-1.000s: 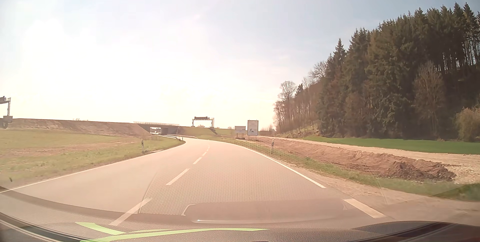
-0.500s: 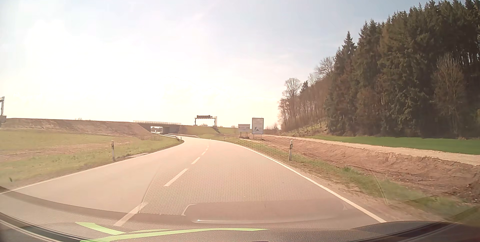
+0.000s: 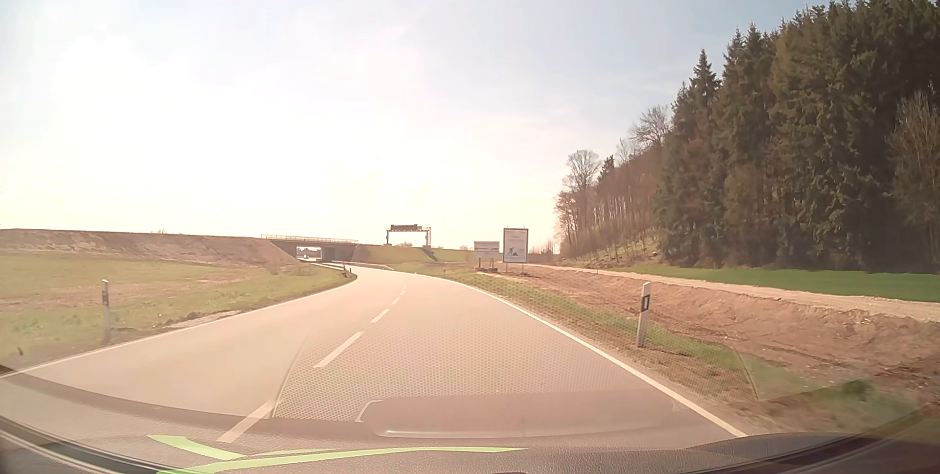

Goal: Follow the waypoints while adhering to traffic rules and regulations

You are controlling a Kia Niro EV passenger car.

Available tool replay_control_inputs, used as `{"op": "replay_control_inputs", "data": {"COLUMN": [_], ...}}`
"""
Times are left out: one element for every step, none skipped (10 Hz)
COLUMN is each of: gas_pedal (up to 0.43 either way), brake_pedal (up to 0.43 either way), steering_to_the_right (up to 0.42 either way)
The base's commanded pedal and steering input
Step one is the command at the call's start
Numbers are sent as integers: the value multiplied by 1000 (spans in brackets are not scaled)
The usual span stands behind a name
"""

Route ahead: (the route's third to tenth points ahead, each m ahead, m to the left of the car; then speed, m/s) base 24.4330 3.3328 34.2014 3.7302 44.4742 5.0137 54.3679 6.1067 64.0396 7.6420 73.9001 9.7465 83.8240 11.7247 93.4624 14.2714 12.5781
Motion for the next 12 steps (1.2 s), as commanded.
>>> {"op": "replay_control_inputs", "data": {"gas_pedal": [67,67,67,67,67,79,79,79,79,79,79,79], "brake_pedal": [0,0,0,0,0,0,0,0,0,0,0,0], "steering_to_the_right": [-10,-10,-11,-12,-13,-13,-13,-14,-14,-14,-14,-15]}}
